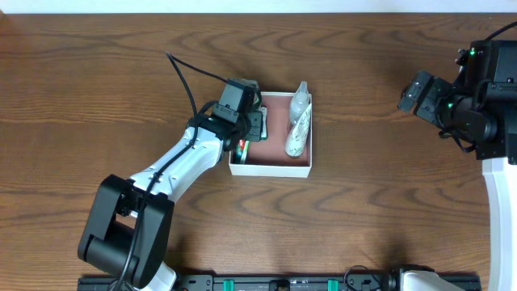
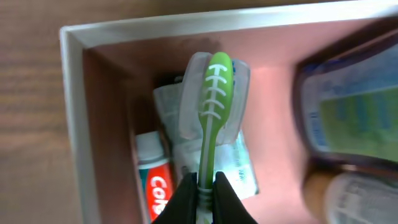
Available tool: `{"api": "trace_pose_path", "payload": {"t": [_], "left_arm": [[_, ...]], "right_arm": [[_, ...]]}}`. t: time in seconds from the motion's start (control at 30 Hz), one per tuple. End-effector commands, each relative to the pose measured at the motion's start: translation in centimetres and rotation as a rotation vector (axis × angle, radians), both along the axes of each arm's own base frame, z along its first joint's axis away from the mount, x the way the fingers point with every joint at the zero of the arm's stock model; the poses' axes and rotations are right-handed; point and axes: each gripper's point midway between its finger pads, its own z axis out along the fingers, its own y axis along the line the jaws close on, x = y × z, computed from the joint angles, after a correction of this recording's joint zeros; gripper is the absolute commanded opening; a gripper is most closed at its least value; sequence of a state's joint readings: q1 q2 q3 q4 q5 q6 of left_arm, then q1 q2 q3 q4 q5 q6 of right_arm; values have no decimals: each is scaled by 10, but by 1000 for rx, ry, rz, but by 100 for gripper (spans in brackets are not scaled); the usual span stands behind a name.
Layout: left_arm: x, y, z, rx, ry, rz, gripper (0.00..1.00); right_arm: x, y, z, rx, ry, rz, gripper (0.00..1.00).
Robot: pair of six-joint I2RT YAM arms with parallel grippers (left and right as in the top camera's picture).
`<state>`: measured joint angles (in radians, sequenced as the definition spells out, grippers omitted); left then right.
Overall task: Pack container
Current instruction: 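Place the toothbrush into the box with the left gripper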
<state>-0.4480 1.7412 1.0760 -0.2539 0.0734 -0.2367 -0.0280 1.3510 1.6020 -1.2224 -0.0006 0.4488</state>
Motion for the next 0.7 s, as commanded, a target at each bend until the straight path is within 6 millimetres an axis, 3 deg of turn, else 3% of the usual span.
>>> {"api": "trace_pose_path", "payload": {"t": [0.0, 0.07, 0.2, 0.3, 0.43, 0.57, 0.67], "left_arm": [[5, 9, 0, 45, -17, 43, 15], [9, 7, 5, 32, -38, 42, 29], [17, -2, 27, -22, -102, 30, 40], [18, -13, 58, -103, -165, -2, 43], [11, -20, 114, -196, -269, -39, 44], [-2, 12, 148, -139, -331, 42, 49], [-12, 51, 148, -30, -312, 144, 53]], "right_arm": [[-1, -3, 1, 5, -4, -20, 99], [-1, -3, 1, 5, -4, -20, 99], [-1, -3, 1, 5, -3, -20, 99], [-1, -3, 1, 5, -3, -20, 99], [-1, -3, 1, 5, -4, -20, 99], [-1, -3, 1, 5, -3, -20, 99], [-1, -3, 1, 5, -3, -20, 99]]}}
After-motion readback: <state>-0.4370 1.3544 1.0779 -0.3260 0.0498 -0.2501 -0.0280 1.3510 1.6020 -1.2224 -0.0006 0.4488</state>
